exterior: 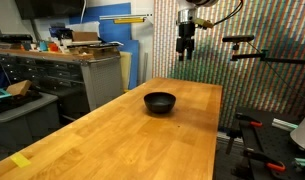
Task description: Put the green block into the black bowl
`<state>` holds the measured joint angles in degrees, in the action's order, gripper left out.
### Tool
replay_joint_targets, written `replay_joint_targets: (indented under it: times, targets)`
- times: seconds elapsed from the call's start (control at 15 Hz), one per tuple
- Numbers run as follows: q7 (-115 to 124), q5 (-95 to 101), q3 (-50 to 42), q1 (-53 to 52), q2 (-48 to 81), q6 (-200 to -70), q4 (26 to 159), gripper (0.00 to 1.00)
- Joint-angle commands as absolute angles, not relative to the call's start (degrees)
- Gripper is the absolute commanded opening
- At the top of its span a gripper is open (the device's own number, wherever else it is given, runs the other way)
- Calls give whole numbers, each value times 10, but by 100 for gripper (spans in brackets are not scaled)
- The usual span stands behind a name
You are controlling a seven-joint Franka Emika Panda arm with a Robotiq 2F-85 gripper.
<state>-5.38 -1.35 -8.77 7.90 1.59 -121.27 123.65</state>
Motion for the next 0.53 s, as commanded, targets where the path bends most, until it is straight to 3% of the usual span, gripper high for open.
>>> replay_joint_targets:
  times: [0.0, 0.47]
  targets:
    - [-64, -33, -80, 78, 72, -1231, 1183, 100]
    - [-60, -64, -58, 81, 169, -1274, 1121, 100]
